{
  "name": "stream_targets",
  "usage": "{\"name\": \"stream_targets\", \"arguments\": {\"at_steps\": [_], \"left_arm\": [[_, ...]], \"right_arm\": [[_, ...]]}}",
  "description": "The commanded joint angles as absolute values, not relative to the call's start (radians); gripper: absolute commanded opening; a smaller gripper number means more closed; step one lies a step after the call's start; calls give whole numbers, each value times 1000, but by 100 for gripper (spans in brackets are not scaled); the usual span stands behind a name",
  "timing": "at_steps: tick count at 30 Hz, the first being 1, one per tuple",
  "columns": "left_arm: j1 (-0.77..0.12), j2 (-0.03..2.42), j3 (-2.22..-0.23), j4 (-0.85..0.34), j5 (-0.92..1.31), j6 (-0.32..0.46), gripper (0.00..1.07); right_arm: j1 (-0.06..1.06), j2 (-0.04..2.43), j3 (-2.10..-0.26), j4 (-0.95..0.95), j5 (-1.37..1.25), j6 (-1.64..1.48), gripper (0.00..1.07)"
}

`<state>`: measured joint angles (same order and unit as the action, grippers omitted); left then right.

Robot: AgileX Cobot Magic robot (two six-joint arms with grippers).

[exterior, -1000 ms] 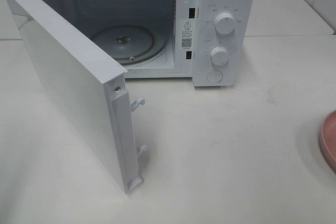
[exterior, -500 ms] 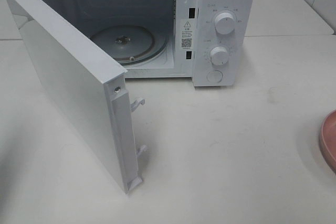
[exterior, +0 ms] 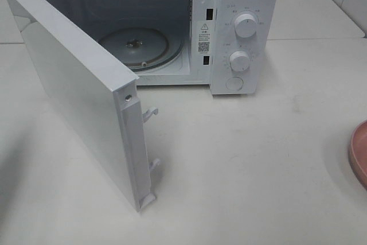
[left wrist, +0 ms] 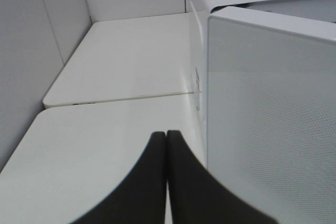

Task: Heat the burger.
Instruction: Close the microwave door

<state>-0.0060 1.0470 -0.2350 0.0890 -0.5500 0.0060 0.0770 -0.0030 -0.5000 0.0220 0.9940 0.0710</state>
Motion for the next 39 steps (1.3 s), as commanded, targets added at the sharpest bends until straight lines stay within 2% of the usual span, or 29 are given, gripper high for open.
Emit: {"name": "stream_targets", "arguments": {"at_steps": [1, 5, 11, 14, 16, 25, 33, 39], "left_arm": [[-7, 1131, -235, 190, -627, -74, 0], [-7, 1242, -239, 220, -744, -107, 0], [-16, 1324, -256, 231, -798, -125, 0], [-64, 1373, -279, 236, -822, -117, 0], [-152, 1436, -314, 207, -839, -90, 0], [-284, 1524, -376, 155, -872, -83, 0], [-398, 1578, -435, 20, -865, -39, 0], [-493, 1622, -497, -110, -837, 32, 0]], "right_arm": [[71, -36, -499, 16, 993, 68, 76], [71, -36, -499, 16, 993, 68, 76], [71, -36, -499, 16, 993, 68, 76], [71, -36, -499, 16, 993, 68, 76], [71, -36, -499, 16, 993, 68, 76], [71, -36, -499, 16, 993, 68, 76], [71, -36, -499, 16, 993, 68, 76], [71, -36, -499, 17, 993, 68, 76]]}}
